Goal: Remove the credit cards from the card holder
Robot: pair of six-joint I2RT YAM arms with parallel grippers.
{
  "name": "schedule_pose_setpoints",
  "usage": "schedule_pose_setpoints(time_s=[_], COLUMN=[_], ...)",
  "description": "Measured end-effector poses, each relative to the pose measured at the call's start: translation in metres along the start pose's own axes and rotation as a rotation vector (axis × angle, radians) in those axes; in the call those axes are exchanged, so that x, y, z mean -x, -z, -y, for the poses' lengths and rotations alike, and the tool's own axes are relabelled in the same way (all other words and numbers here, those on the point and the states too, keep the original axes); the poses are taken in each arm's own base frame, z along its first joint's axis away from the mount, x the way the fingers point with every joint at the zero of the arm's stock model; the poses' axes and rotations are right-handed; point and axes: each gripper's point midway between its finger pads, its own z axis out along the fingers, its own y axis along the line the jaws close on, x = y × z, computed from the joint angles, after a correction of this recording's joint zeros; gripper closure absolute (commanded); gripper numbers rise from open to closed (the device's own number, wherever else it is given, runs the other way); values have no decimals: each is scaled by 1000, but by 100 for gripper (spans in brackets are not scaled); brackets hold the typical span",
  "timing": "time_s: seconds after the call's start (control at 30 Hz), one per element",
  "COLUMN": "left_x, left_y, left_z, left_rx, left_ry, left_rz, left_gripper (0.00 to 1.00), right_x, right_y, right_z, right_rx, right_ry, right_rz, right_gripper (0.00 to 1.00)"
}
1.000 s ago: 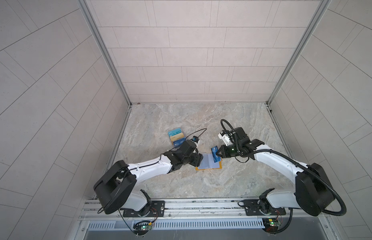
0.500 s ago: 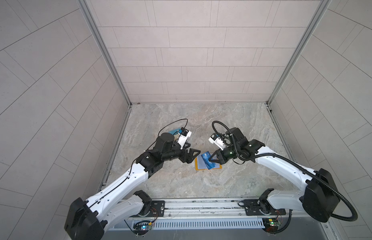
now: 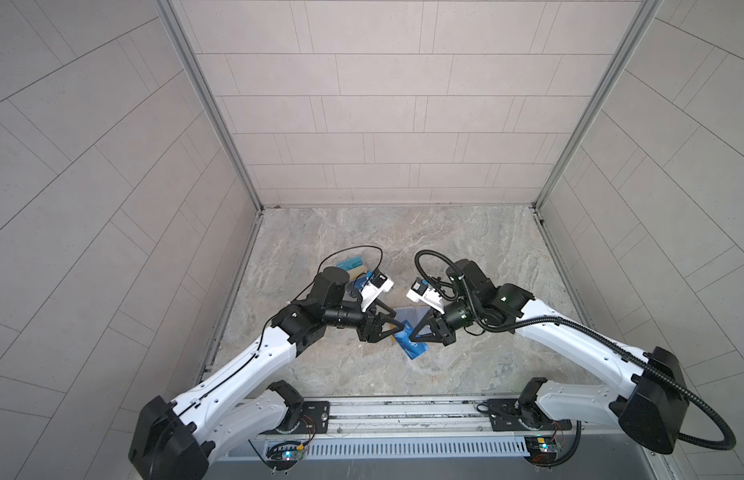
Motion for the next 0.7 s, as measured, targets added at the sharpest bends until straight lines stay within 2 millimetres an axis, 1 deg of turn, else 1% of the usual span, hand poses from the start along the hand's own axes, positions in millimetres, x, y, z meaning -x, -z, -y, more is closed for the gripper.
schedule_pose_setpoints(time_s=[0.17, 0.27, 0.33, 0.4, 0.47, 0.57, 0.6, 0.63, 0.7], left_x=[-3, -4, -6, -7, -10, -11, -11, -11, -11], left_y=[0, 1, 0, -1, -2, -3, -3, -3, -3], left_z=[12, 18, 20, 21, 21, 20, 20, 19, 18], left_rx=[-71, -103, -122, -137, -145, -147, -145, -143, -137], left_ry=[-17, -27, -21, -17, -11, -7, -8, -3, -3], left_rz=[-40, -47, -54, -62, -71, -78, -78, -78, -77], left_gripper=[55, 64, 71, 76, 78, 83, 86, 92, 97], right_x=[4, 5, 6, 6, 6, 5, 5, 5, 5], right_y=[2, 3, 3, 2, 0, -1, -1, -1, -1], right_z=[-4, -5, -5, -5, -3, -1, -1, -1, -1], right_rx=[5, 9, 9, 12, 11, 11, 12, 12, 11], right_ry=[21, 32, 35, 32, 27, 21, 21, 21, 22], right_rz=[2, 3, 2, -2, -8, -12, -12, -12, -12], right_gripper=[100, 100, 100, 100, 100, 100, 100, 99, 97])
